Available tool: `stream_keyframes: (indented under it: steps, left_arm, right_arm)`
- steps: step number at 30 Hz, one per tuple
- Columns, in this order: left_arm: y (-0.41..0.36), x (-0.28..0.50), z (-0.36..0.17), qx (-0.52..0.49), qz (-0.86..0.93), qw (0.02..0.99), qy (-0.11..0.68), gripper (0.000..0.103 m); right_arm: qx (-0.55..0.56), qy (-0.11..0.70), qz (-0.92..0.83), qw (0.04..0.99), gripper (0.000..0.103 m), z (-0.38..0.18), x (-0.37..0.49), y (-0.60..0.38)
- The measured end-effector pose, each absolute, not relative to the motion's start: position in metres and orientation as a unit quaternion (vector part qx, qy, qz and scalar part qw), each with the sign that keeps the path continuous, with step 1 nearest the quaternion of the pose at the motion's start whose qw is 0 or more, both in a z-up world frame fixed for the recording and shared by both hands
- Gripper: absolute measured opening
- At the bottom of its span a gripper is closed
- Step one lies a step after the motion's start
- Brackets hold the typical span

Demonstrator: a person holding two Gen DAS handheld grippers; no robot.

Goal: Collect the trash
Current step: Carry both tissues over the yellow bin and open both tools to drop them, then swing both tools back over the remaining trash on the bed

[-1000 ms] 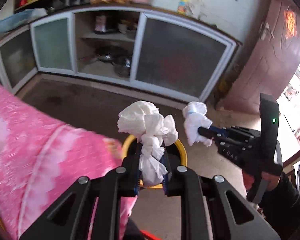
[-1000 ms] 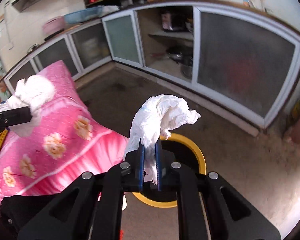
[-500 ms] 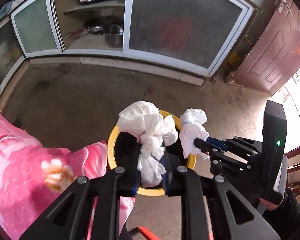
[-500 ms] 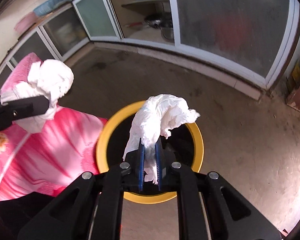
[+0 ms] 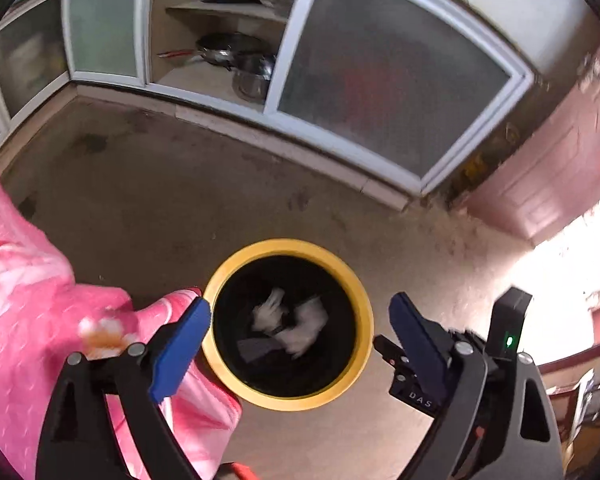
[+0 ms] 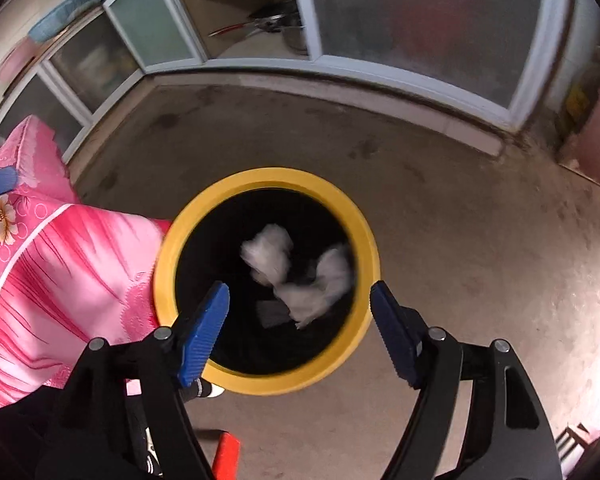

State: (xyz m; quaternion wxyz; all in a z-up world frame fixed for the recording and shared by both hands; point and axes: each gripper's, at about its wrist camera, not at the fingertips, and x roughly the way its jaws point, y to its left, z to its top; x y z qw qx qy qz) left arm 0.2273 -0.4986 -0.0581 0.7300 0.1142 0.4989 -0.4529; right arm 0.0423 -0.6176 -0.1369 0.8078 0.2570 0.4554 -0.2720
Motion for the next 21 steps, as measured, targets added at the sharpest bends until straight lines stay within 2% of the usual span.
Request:
stream_keyframes:
  steps: [2,3,6,9,11,14,16,21]
  left_arm:
    - [-0.478,0.225,-0.039,0.077,-0.464,0.736,0.488,0.088]
    - [-0.467,0.223,-0.029,0.065,-0.464,0.743,0.479,0.089]
    - [-0.421,0.207,0.013,0.041,-0.458,0.786,0.413,0.095]
    - [-0.36,0.191,0.052,0.029,-0.457,0.817,0.35,0.095]
    - [-0.308,0.182,0.075,0.034,-0.437,0.842,0.314,0.095]
    - [-0.238,0.171,0.096,0.044,-0.395,0.878,0.267,0.095]
    - [-0.182,0.166,0.103,0.058,-0.348,0.903,0.243,0.095]
    - [-0.066,0.174,0.106,0.048,-0.239,0.937,0.251,0.095]
  right_arm:
    - [0.24,0.435,-0.284,0.82,0.071,-0.121,0.028,-0.609]
    - [0.23,0.418,-0.287,0.83,0.076,-0.108,0.02,-0.602]
    - [0.197,0.37,-0.277,0.864,0.08,-0.071,0.011,-0.58]
    - [0.152,0.321,-0.24,0.904,0.088,-0.028,0.014,-0.548]
    - [0.128,0.297,-0.203,0.924,0.089,-0.003,0.023,-0.525]
    - [0.103,0.268,-0.116,0.951,0.095,0.035,0.048,-0.48]
    - [0.087,0.259,-0.055,0.96,0.095,0.053,0.071,-0.448]
    - [0.07,0.248,0.047,0.965,0.095,0.08,0.131,-0.381]
